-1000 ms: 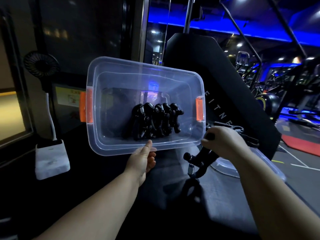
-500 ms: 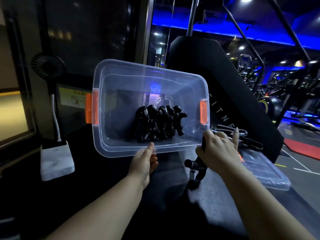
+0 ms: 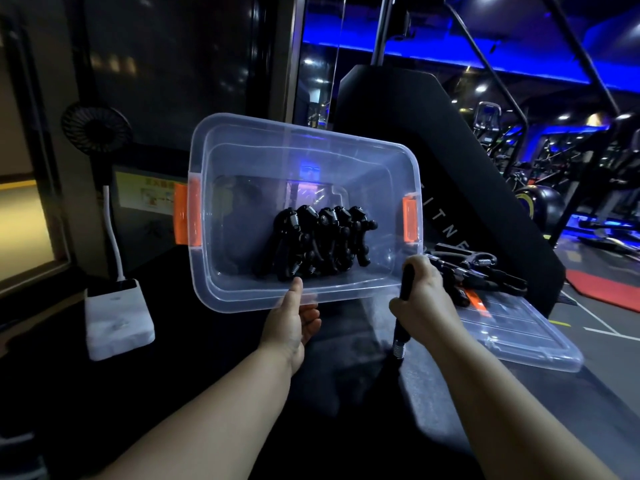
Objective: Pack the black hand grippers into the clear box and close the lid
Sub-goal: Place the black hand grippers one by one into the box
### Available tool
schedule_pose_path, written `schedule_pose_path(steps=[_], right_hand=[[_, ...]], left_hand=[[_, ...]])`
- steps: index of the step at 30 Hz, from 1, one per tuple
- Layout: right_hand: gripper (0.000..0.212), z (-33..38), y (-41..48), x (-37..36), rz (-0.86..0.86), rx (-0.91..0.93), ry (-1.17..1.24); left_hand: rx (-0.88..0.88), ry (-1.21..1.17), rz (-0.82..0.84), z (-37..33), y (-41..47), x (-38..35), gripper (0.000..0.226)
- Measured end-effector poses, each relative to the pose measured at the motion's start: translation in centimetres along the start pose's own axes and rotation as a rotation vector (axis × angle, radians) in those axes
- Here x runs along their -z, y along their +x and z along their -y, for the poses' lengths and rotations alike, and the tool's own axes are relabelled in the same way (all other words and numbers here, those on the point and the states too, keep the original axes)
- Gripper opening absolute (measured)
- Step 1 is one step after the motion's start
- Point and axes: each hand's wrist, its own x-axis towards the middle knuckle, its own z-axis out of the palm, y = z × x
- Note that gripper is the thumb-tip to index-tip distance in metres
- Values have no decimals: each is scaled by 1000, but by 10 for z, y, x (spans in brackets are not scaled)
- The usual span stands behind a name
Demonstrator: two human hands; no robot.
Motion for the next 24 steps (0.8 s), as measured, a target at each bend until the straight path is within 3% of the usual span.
schedule_pose_path(steps=[4, 7, 9, 11, 12, 18, 22, 24], right_hand=[[71, 1, -4, -7, 47, -65, 97], [89, -2, -1, -9, 95, -143, -7], [67, -3, 0, -5, 129, -193, -110], [22, -1, -1, -1, 156, -204, -136], [11, 1, -2, 1, 175, -221, -116], [20, 3, -4, 3, 237, -217, -101], [20, 18, 3, 15, 80, -170, 265], [22, 36, 10, 23, 81, -119, 503]], left_hand=[[6, -2, 3, 0, 1, 0, 53], [13, -2, 4, 0, 1, 1, 52], [20, -6, 5, 0, 1, 1, 51], [23, -11, 8, -1, 0, 1, 48], [23, -10, 10, -1, 0, 0, 48], [16, -12, 11, -2, -3, 1, 54], [12, -9, 20, -3, -3, 0, 52], [17, -34, 34, -3, -3, -1, 51]])
